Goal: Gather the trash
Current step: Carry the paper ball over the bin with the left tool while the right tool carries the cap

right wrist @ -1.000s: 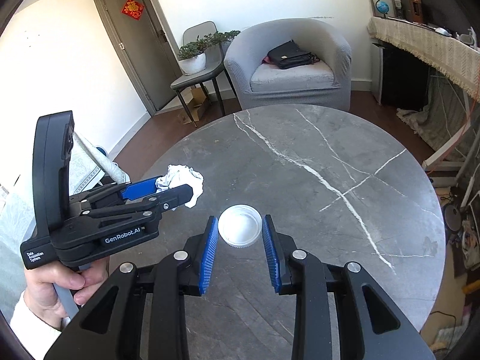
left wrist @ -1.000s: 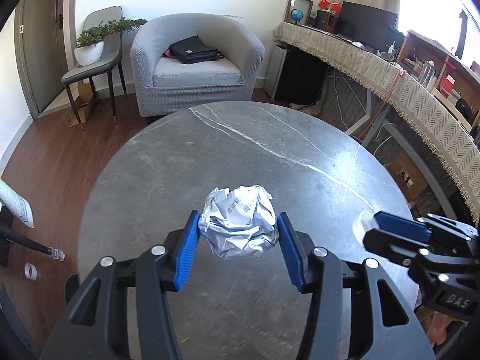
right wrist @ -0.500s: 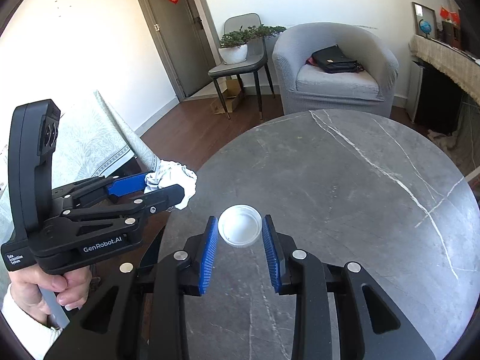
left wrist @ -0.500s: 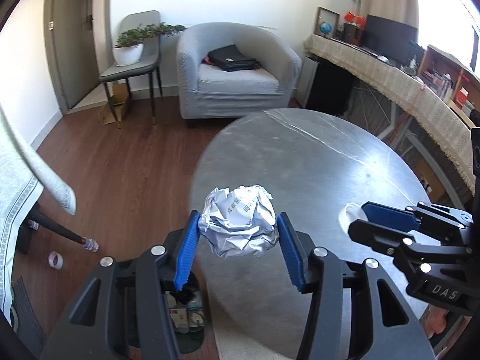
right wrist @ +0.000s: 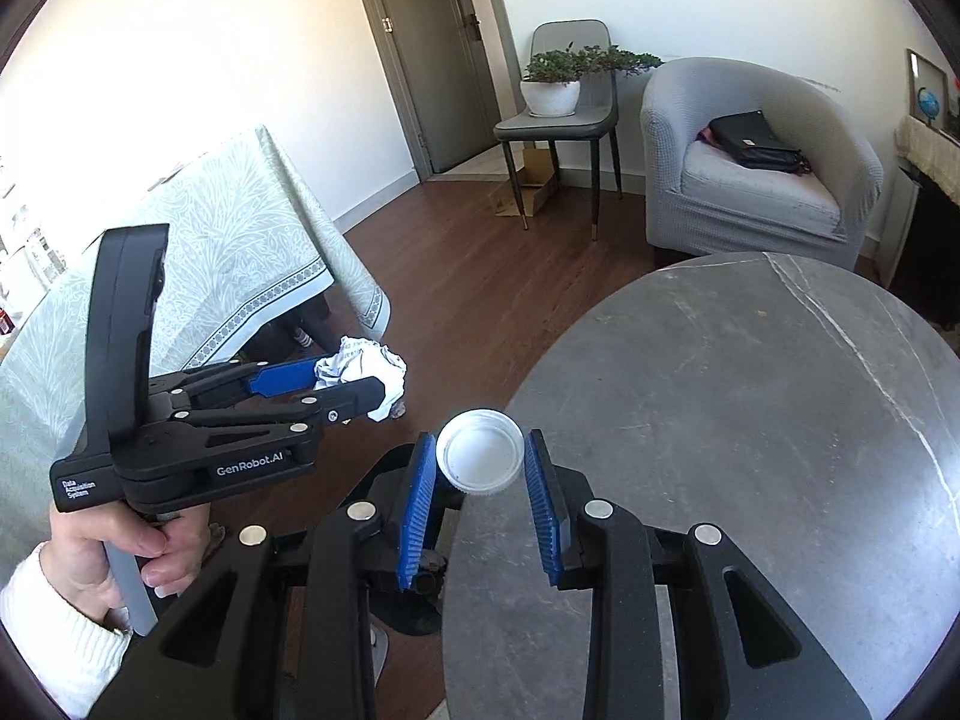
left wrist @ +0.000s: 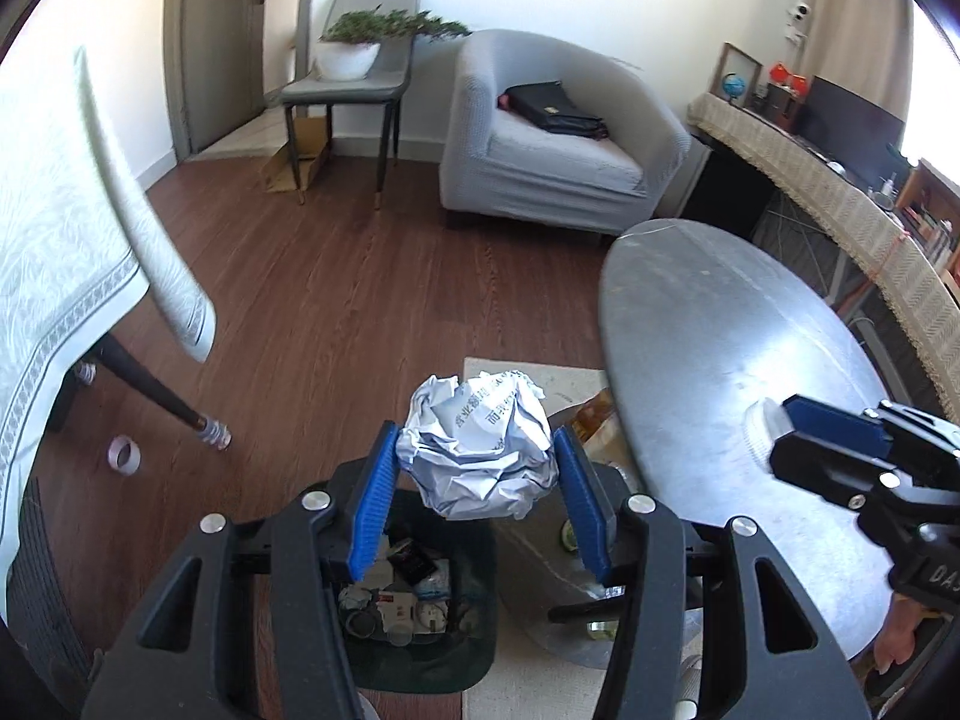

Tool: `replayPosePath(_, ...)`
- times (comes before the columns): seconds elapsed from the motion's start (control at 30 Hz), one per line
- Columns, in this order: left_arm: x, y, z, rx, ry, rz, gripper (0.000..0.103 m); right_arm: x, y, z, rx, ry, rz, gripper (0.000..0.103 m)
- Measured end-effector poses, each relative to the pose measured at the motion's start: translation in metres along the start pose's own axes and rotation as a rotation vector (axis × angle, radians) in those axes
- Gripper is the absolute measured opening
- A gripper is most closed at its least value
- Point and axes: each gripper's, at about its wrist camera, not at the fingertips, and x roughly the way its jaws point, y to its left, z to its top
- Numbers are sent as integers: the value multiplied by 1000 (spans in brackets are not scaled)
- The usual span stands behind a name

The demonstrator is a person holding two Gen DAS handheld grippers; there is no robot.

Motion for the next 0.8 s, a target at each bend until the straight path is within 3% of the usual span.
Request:
replayPosePath(0.3,33,50,-36,4,130,53,55,43,40,11,-50,48,40,31)
replayPosePath(0.8,70,83,-69,37,284,78,57,108,78,15,-94,146,54,31)
